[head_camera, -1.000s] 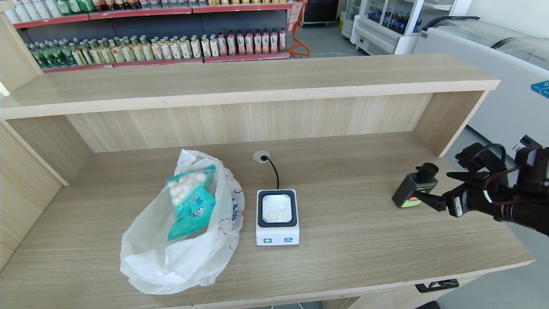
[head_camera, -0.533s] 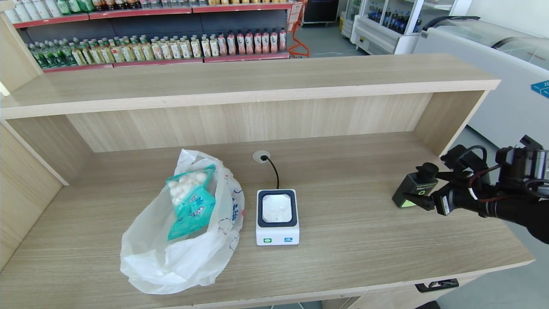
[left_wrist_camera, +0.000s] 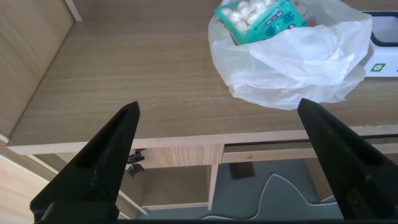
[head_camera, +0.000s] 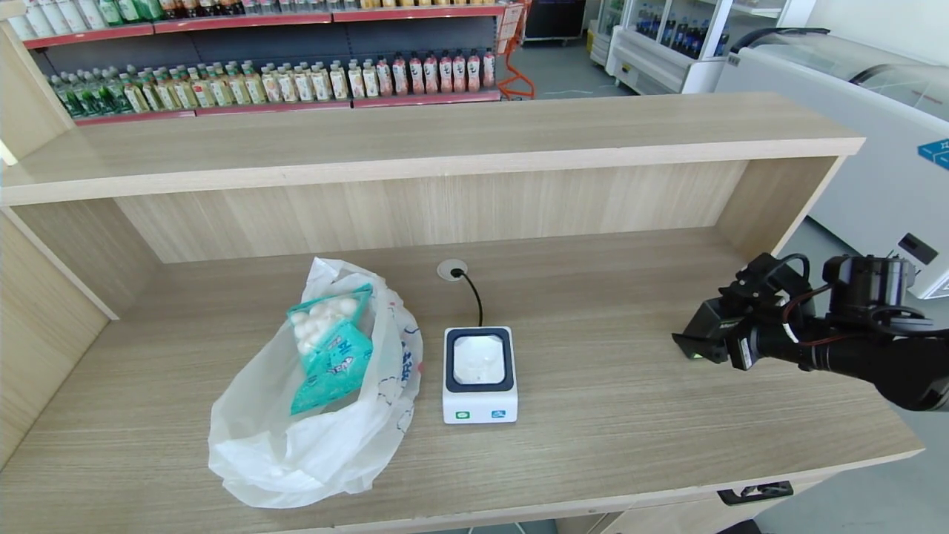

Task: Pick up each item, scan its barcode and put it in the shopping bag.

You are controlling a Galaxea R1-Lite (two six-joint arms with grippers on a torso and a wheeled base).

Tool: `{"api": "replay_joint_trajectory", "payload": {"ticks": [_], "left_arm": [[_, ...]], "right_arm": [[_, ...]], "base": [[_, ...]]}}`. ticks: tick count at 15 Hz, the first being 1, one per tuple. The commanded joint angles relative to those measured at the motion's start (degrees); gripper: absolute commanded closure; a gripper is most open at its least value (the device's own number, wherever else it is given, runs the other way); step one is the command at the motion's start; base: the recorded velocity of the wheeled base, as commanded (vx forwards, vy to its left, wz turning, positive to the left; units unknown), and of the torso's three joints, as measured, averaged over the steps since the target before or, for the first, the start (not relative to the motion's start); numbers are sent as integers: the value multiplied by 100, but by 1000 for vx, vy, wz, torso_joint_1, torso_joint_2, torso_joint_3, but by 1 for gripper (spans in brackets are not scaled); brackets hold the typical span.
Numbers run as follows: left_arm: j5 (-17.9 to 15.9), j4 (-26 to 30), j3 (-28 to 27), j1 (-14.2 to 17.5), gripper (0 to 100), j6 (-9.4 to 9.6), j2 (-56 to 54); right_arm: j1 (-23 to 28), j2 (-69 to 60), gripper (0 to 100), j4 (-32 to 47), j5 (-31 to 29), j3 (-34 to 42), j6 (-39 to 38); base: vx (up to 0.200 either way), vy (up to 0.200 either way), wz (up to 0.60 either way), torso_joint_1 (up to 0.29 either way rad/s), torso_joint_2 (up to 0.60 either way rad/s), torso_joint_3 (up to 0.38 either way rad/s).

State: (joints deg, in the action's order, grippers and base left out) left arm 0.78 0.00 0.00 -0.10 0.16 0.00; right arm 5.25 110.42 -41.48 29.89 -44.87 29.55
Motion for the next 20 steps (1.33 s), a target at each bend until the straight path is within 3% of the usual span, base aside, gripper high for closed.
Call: {"api": "replay_joint_trajectory", "payload": {"ticks": [1,12,13,20], "left_arm": [[1,-9,0,1,0,2,0],[1,0,0,1,0,2,0],[1,0,0,1,0,2,9],[1,0,0,1,0,2,0]], "right_arm": [[-42,190,0,0,8,-109,-2],[-209,401,0,220,140,-329,-2],[-209,401,100,229,351,-338,68],[-60,76,100,325,403,-373,640]], "base": [[0,0,0,0,0,0],[0,0,0,0,0,0],[0,0,0,0,0,0],[0,0,0,0,0,0]]}}
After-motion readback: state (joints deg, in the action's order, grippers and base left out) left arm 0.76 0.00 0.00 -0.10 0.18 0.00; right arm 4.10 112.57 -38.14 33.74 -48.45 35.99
